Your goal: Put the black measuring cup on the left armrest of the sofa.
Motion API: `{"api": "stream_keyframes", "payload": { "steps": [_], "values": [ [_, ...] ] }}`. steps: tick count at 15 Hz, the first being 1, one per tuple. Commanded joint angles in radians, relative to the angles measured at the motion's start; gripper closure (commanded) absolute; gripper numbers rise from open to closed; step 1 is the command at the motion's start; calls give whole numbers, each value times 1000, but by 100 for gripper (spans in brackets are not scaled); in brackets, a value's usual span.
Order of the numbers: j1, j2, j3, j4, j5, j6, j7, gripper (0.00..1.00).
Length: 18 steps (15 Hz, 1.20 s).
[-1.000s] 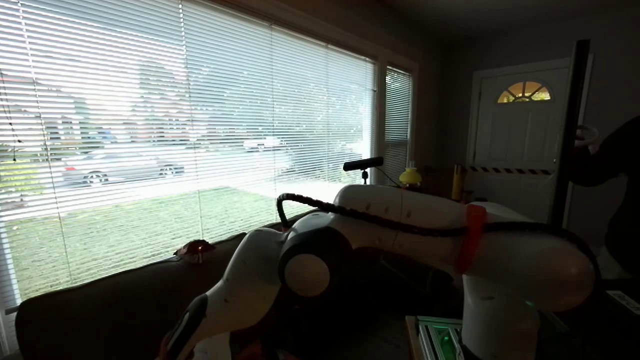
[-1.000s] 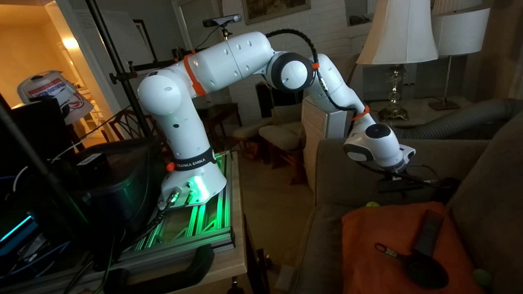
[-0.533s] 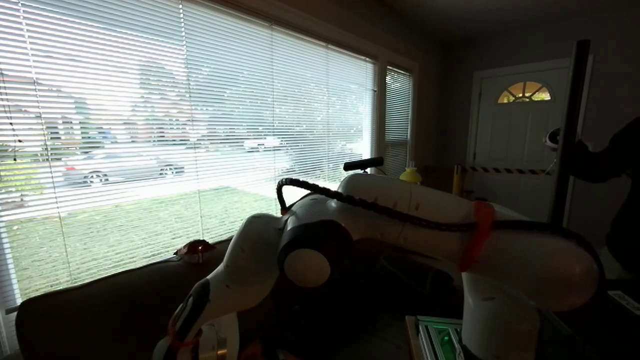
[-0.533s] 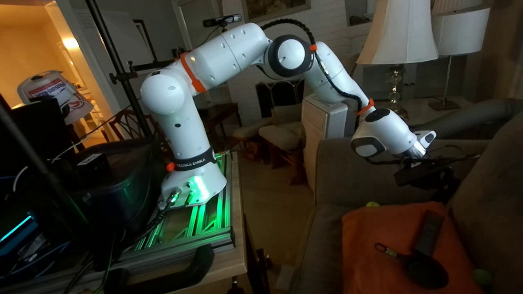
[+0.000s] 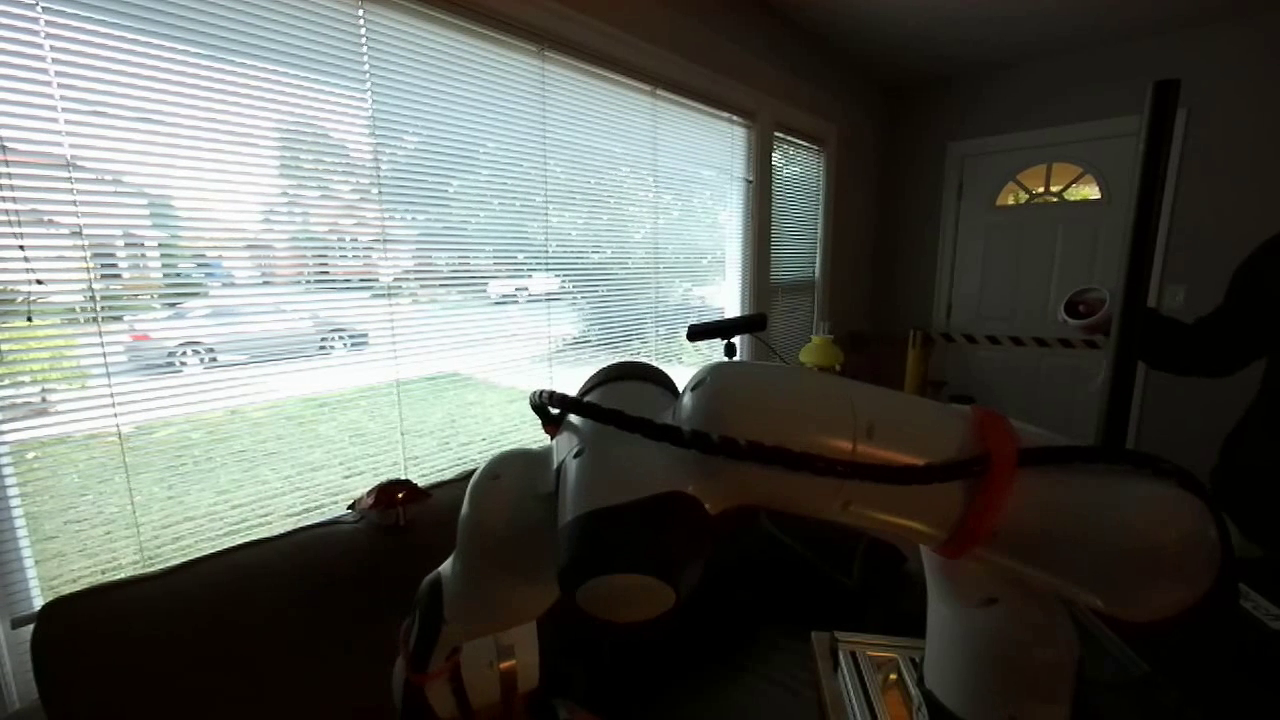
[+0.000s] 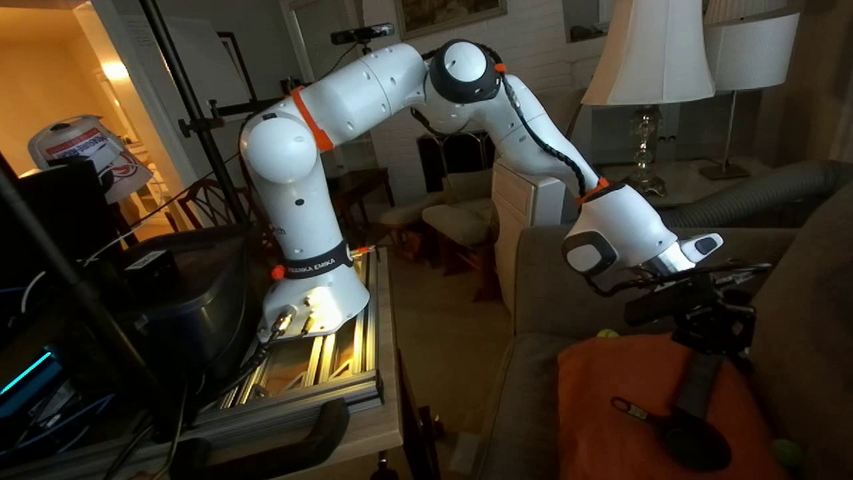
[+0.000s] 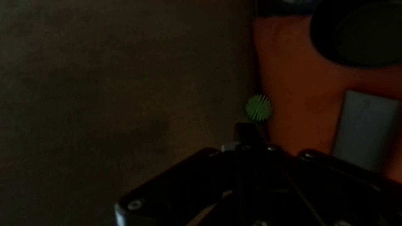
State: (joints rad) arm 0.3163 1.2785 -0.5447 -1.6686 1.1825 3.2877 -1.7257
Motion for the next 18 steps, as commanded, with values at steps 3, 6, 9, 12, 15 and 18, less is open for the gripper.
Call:
{"api": "stream_keyframes", "payload": {
  "steps": [3, 6, 9, 12, 15, 18],
  "values": [
    [115, 46, -116, -140, 1, -248, 192, 72],
    [62, -9, -70, -188, -195, -256, 383, 55],
    [43, -32, -63, -199, -417, -258, 609, 32],
    [4, -77, -35, -210, -656, -253, 843, 10],
    [-47, -109, -5, -219, -893, -249, 1076, 0],
    [-90, -103, 11, -223, -1058, -228, 1291, 0]
  ]
}}
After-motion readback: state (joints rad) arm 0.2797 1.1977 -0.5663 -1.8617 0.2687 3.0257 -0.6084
